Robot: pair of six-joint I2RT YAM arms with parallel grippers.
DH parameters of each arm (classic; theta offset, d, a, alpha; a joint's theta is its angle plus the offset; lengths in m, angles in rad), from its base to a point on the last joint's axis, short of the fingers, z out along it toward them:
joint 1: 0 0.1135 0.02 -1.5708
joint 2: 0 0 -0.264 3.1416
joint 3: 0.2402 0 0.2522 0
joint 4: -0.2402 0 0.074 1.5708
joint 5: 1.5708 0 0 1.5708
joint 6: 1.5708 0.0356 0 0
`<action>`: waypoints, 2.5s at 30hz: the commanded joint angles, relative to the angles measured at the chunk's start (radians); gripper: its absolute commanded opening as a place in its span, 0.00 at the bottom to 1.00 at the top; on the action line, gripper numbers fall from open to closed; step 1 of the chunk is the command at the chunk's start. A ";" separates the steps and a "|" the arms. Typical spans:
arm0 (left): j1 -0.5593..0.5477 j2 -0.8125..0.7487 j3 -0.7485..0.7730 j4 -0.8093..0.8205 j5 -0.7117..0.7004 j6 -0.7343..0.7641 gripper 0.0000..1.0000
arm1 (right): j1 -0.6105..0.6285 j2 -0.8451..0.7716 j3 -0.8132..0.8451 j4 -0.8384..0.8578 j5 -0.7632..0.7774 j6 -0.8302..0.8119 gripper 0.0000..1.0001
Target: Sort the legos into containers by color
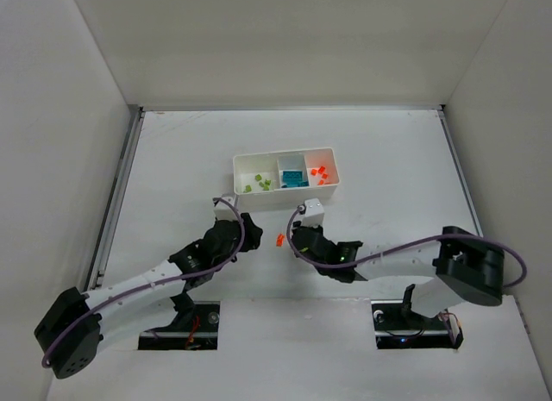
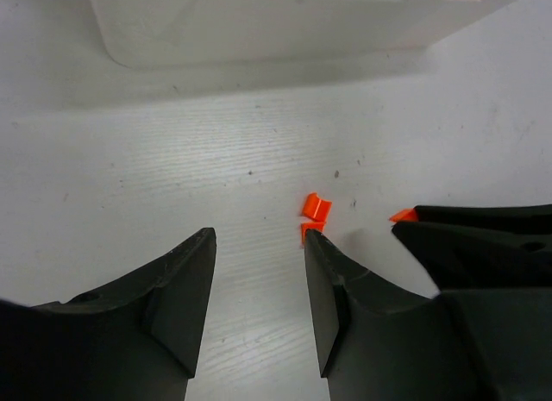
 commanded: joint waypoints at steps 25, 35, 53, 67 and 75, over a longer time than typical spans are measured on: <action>-0.282 0.379 0.103 0.145 -0.176 -0.065 0.43 | -0.545 -0.021 0.275 0.144 -0.205 -0.296 0.52; -0.287 0.495 0.142 0.170 -0.207 -0.042 0.41 | -0.431 -0.086 0.195 0.150 -0.155 -0.260 0.51; -0.308 0.632 0.197 0.176 -0.236 -0.030 0.28 | -0.362 -0.228 -0.059 0.172 -0.112 -0.082 0.49; -0.322 0.560 0.197 0.113 -0.279 -0.025 0.11 | -0.327 -0.302 -0.199 0.162 -0.096 0.027 0.48; -0.266 0.381 0.263 0.059 -0.179 -0.005 0.11 | -0.244 -0.313 -0.268 0.158 -0.047 0.121 0.47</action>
